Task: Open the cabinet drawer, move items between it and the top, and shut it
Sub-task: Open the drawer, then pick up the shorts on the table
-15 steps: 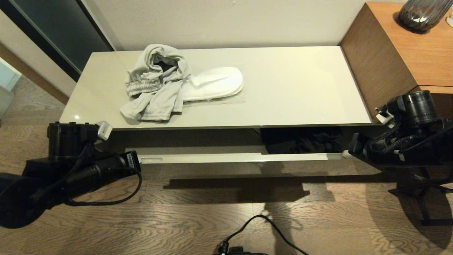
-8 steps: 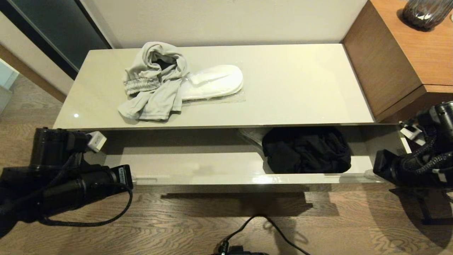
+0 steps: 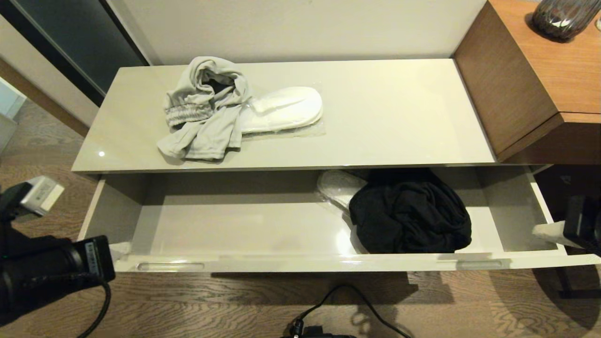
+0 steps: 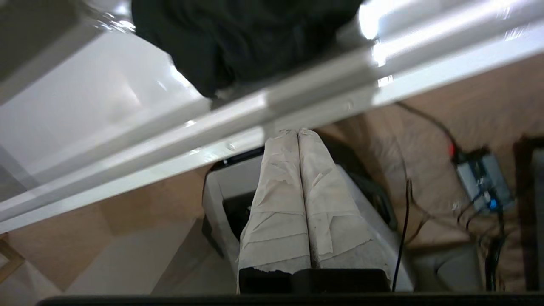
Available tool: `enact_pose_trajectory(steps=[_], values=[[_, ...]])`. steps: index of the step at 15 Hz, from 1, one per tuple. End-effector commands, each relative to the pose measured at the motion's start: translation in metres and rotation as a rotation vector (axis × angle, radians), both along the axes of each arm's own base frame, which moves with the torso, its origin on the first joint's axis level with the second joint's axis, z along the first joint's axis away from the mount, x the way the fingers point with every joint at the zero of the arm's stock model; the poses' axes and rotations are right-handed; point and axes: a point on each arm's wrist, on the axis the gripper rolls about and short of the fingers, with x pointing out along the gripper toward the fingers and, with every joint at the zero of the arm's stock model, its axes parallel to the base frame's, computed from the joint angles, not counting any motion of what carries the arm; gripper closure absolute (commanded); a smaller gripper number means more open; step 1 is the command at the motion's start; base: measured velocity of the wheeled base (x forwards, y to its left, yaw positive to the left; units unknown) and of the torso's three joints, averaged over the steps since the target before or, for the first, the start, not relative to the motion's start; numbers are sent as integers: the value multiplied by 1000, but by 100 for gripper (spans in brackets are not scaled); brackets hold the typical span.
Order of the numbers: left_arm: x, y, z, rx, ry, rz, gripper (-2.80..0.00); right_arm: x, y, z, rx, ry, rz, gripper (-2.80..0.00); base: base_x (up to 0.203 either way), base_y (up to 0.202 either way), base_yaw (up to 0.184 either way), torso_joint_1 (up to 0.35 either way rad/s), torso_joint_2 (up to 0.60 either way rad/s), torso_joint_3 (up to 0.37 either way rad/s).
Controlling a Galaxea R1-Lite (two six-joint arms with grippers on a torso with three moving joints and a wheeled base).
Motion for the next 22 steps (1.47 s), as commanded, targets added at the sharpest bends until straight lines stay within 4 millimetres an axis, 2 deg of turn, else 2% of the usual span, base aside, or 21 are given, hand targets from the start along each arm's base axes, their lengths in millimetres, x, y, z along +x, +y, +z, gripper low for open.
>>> enact_pose_trajectory(steps=[1,5,8,14,19,20,22], values=[[-37,8,17,-19,-117,9,0,-25,-3,12,-12,-70,16,0,0,0,0,0,0,0],[-81,18,16,-3,-107,30,0,-61,-7,19,-76,-130,57,0,0,0,0,0,0,0],[-93,22,7,45,-119,43,0,-80,-9,17,-115,-158,91,0,0,0,0,0,0,0],[-96,23,15,91,-167,37,0,-83,-8,20,-165,-186,164,0,0,0,0,0,0,0],[-115,27,7,163,-207,58,0,-94,-10,12,-176,-179,174,0,0,0,0,0,0,0],[-126,29,3,179,-229,78,0,-94,-10,11,-176,-173,176,0,0,0,0,0,0,0],[-163,33,-13,255,-240,134,0,-95,-10,11,-174,-173,175,0,0,0,0,0,0,0]])
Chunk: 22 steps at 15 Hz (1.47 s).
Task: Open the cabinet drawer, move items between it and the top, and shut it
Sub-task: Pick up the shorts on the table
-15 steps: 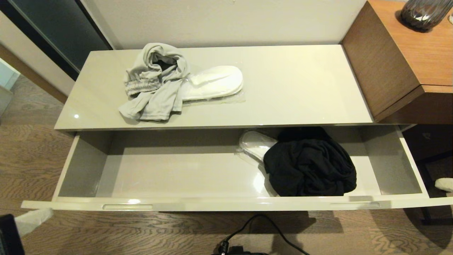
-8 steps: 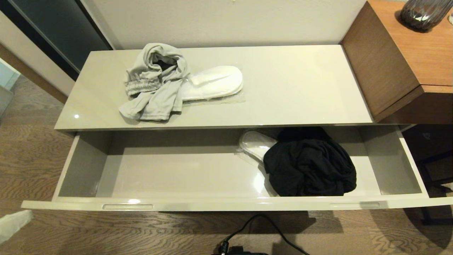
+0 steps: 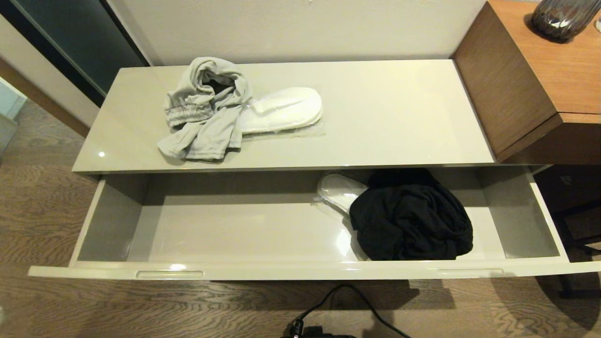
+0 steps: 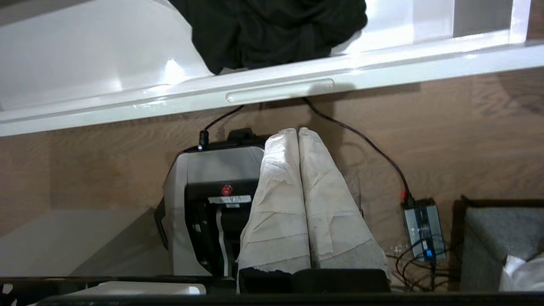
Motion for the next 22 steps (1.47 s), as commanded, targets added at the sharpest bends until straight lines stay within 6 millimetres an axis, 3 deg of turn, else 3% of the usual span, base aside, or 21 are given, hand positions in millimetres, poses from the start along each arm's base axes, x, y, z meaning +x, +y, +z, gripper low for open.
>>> enact_pose_trajectory(steps=[1,3,6,10,14,16,19,22], values=[[-48,3,-20,67,-32,63,0,-1,0,0,3,0,0,0,0,0,0,0,0,0],[-67,-4,-22,90,14,40,0,-2,0,-1,4,2,-1,0,0,0,0,0,0,0],[-65,-5,-24,83,36,15,0,-9,-1,-7,1,7,-4,0,0,0,0,0,0,0],[-61,-7,-19,73,39,9,0,-47,-7,-28,-20,-55,-8,0,0,0,0,0,0,0],[-59,-9,-3,47,-14,24,0,-109,-17,-57,-73,-265,-65,0,0,0,0,0,0,0],[-59,-9,-1,48,-18,21,0,-112,-19,-63,-88,-260,-170,0,0,0,0,0,0,0],[-58,-9,-1,48,-17,21,0,-94,-16,-49,-88,-227,-203,0,0,0,0,0,0,0],[-55,-9,2,44,-6,15,0,-105,-16,-76,-110,-219,-162,0,0,0,0,0,0,0]])
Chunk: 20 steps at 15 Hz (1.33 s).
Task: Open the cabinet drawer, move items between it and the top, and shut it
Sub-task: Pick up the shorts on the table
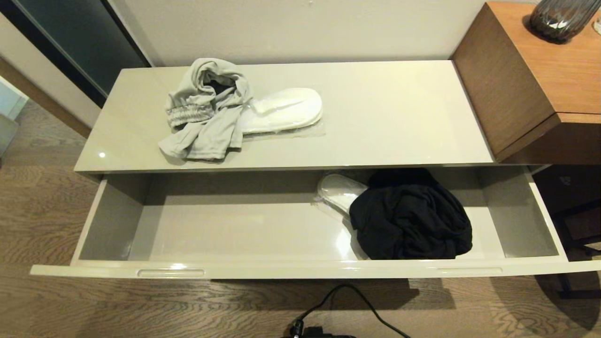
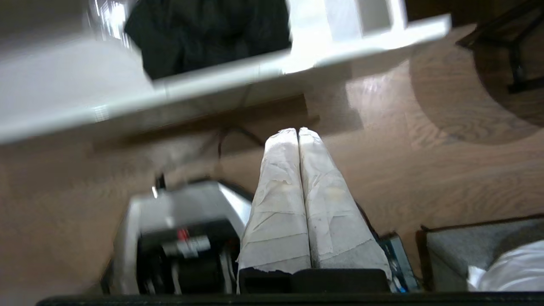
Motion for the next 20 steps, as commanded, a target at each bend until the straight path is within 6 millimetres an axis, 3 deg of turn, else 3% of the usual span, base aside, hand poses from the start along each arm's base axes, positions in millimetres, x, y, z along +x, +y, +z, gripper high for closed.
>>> enact_pose_trajectory(steps=[1,7,12,15,20], values=[[4,0,4,-9,17,-12,0,-5,0,-24,-4,43,9,0,0,0,0,0,0,0],[7,0,2,-20,36,-38,0,-5,9,-29,52,68,-13,0,0,0,0,0,0,0],[5,-1,0,-21,32,-41,0,4,10,-32,-12,1,62,0,0,0,0,0,0,0],[5,-1,-1,-21,33,-41,0,7,10,-60,-69,80,95,0,0,0,0,0,0,0],[5,-1,-3,-21,36,-41,0,4,10,-69,-92,-27,161,0,0,0,0,0,0,0]])
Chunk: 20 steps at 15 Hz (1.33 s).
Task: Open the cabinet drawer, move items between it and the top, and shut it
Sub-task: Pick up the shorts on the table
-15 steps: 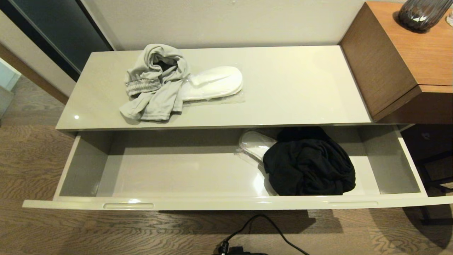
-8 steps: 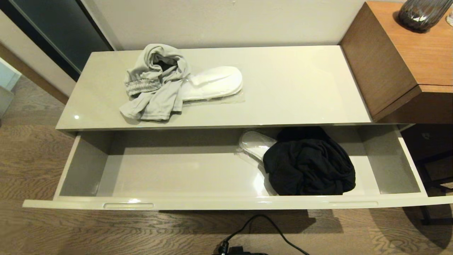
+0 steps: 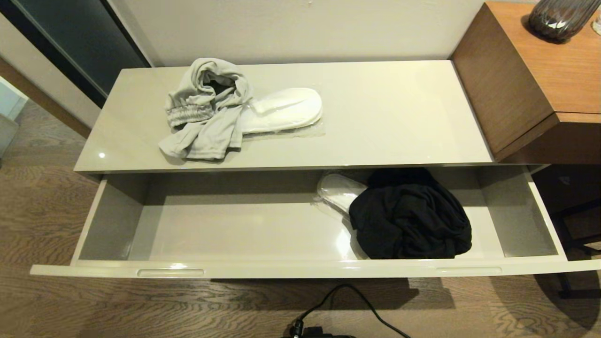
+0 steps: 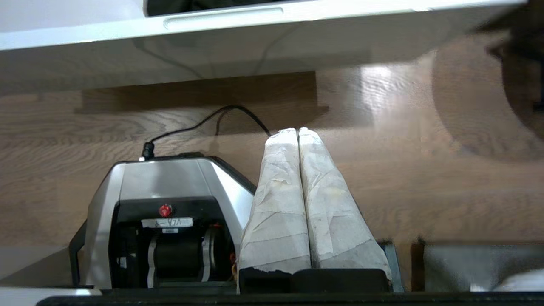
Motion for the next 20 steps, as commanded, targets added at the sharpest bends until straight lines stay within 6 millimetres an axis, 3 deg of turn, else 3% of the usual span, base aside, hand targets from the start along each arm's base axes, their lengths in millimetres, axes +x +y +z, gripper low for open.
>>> enact_pose_trajectory(steps=[1,3,6,9,20], values=[[0,0,-1,-1,5,1,0,-9,0,-16,-16,-78,48,0,0,0,0,0,0,0],[-1,0,-2,-1,5,-1,0,-12,1,-31,-24,-154,104,0,0,0,0,0,0,0],[-1,0,-2,-1,5,-1,0,-8,2,-34,-23,-275,169,0,0,0,0,0,0,0],[-1,0,0,2,-6,-1,0,2,-3,-42,-15,-361,-31,0,0,0,0,0,0,0],[6,1,10,18,-63,4,0,4,-3,-49,-36,-330,-61,0,0,0,0,0,0,0]])
